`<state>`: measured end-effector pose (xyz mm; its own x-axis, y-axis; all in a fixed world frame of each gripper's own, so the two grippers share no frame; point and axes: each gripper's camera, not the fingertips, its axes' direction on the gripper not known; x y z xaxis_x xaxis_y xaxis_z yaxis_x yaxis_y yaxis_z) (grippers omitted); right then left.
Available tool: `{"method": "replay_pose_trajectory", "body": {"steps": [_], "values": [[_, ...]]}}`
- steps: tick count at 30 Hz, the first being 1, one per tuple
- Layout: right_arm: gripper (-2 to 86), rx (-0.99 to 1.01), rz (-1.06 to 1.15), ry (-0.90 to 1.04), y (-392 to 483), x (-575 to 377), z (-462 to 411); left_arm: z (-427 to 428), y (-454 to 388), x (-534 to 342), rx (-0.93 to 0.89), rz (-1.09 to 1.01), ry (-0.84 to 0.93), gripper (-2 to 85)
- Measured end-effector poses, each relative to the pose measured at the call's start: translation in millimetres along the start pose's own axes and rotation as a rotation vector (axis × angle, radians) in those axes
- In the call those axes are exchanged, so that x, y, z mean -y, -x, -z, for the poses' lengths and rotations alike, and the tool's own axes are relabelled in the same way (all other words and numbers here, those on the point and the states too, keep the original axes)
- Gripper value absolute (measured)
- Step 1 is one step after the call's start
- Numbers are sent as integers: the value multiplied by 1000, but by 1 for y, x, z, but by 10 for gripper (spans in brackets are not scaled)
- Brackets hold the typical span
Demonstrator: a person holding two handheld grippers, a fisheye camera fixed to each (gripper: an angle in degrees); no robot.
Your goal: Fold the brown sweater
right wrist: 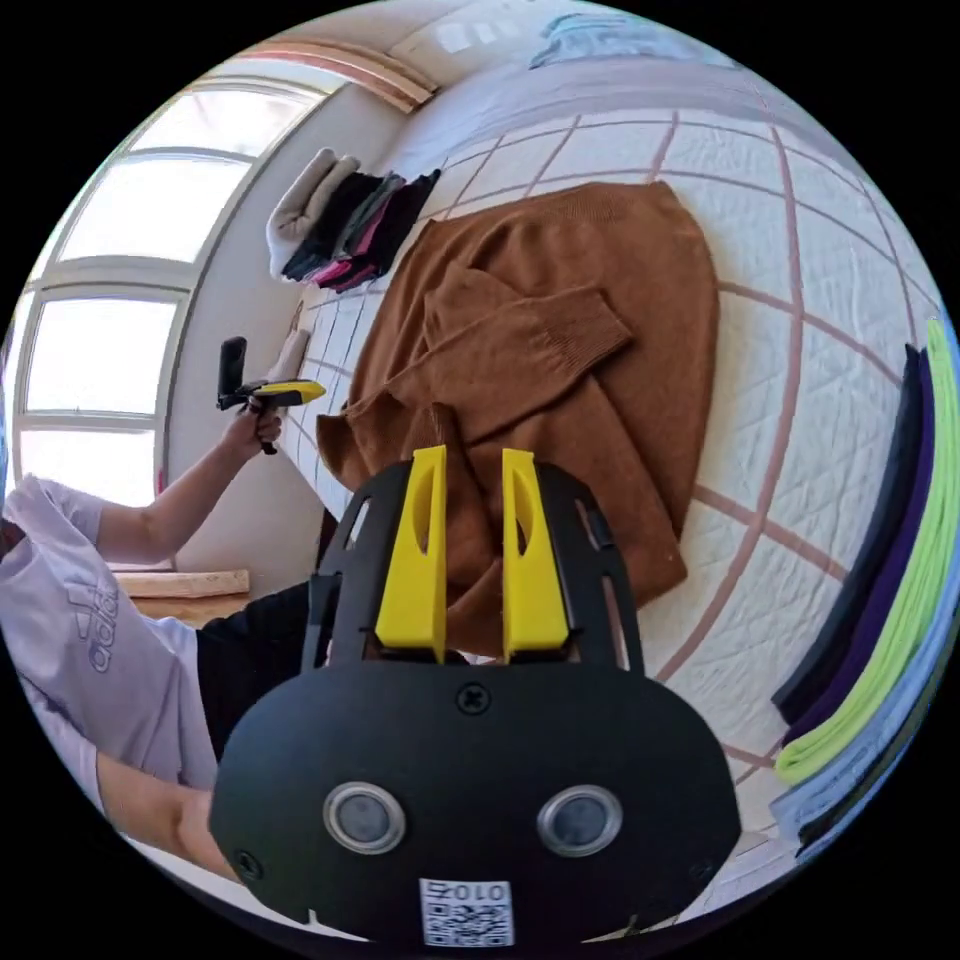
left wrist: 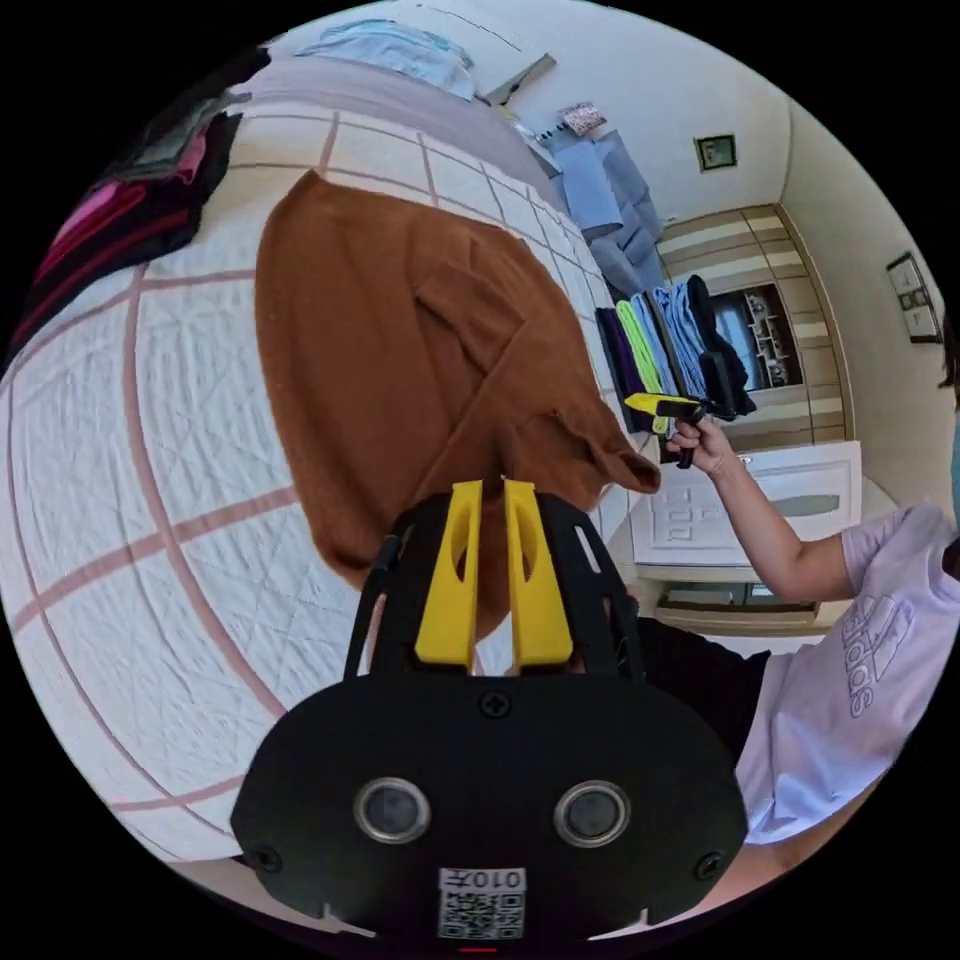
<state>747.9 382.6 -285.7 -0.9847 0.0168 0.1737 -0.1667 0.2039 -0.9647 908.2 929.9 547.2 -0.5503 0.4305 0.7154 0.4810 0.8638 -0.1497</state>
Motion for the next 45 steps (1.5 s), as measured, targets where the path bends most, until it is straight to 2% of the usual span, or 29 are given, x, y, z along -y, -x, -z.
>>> {"method": "replay_pose_trajectory", "body": {"steps": [3, 5, 8, 11, 17, 21, 27, 29, 34, 39, 45], "values": [[125, -277, 143, 14, 59, -27, 2, 19, -49, -6, 218, -170, -19, 65], [153, -363, 206, 37, 88, -47, -10, 8, -72, -18, 370, -239, 49, 82], [178, -432, 283, 64, 119, -78, -31, -23, -77, -17, 327, -299, 132, 94], [193, -545, 299, 165, 130, -91, -53, -50, -79, -4, 396, -360, 199, 101], [154, -640, 391, 272, 114, -77, -92, -96, -84, 23, 411, -550, 335, 109], [65, -507, 433, 266, 98, -56, -85, -110, -89, 30, 368, -609, 359, 112], [59, -135, 301, 71, 42, -52, -12, -101, -97, 44, 434, -578, 254, 118], [59, -66, 290, 56, 25, -54, -4, -102, -93, 52, 412, -552, 207, 117], [59, -84, 361, 158, 16, -46, -16, -134, -73, 75, 367, -550, 269, 104], [59, -59, 401, 226, 1, -41, -25, -154, -49, 97, 239, -521, 329, 65], [60, 20, 465, 136, -15, -30, 24, -112, -63, 95, 174, -530, 191, 13]]}}
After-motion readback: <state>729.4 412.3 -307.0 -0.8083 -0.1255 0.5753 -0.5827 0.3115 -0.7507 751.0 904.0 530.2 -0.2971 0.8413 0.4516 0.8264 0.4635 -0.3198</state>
